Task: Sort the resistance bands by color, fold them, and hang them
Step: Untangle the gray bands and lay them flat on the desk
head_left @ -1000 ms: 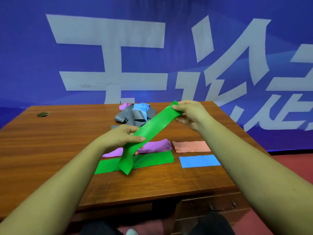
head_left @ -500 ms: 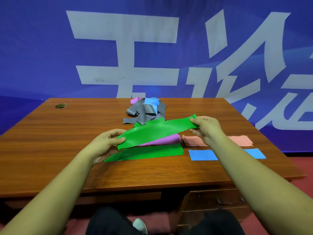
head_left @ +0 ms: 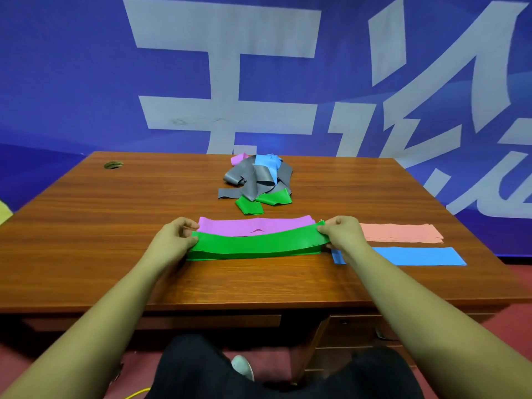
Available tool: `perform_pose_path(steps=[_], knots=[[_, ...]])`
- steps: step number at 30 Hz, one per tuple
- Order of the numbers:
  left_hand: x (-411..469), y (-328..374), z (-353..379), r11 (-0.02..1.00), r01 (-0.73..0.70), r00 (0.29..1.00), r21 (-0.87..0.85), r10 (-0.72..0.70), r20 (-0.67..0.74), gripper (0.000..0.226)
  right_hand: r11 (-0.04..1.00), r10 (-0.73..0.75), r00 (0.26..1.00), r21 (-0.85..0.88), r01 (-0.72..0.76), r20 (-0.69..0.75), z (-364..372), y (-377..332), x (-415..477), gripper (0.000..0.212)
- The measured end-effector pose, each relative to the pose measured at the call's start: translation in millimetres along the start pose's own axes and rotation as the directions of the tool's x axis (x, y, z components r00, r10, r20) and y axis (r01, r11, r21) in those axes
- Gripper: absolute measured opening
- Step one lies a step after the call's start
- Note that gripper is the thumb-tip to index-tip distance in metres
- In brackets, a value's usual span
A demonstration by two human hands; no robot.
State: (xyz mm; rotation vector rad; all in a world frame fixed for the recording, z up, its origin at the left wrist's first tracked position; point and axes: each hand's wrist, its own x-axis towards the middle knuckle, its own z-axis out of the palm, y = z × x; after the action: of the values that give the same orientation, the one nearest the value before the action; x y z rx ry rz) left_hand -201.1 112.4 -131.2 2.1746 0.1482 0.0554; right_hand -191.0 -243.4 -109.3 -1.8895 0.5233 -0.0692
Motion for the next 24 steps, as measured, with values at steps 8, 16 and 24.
perform_pose_path(steps=[8, 16, 24], knots=[[-2.9, -18.0, 5.2, 0.984, -0.032, 0.996, 0.173, 0.045, -0.074, 0.020, 0.909, -0.229, 0.973, -0.359, 0.213, -0.002, 20.6, 12.5, 2.8, 0.011], [-5.6, -22.8, 9.7, 0.967, -0.101, 0.982, 0.232, 0.135, -0.135, 0.020, 0.807, -0.364, 0.931, -0.502, 0.311, -0.009, 33.9, 27.7, 5.3, 0.019], [-0.4, -16.4, 17.5, 0.872, -0.202, 0.943, 0.446, 0.296, -0.151, 0.004, 0.627, -0.524, 0.849, -0.641, 0.442, 0.072, 34.0, 23.4, 4.8, 0.013]])
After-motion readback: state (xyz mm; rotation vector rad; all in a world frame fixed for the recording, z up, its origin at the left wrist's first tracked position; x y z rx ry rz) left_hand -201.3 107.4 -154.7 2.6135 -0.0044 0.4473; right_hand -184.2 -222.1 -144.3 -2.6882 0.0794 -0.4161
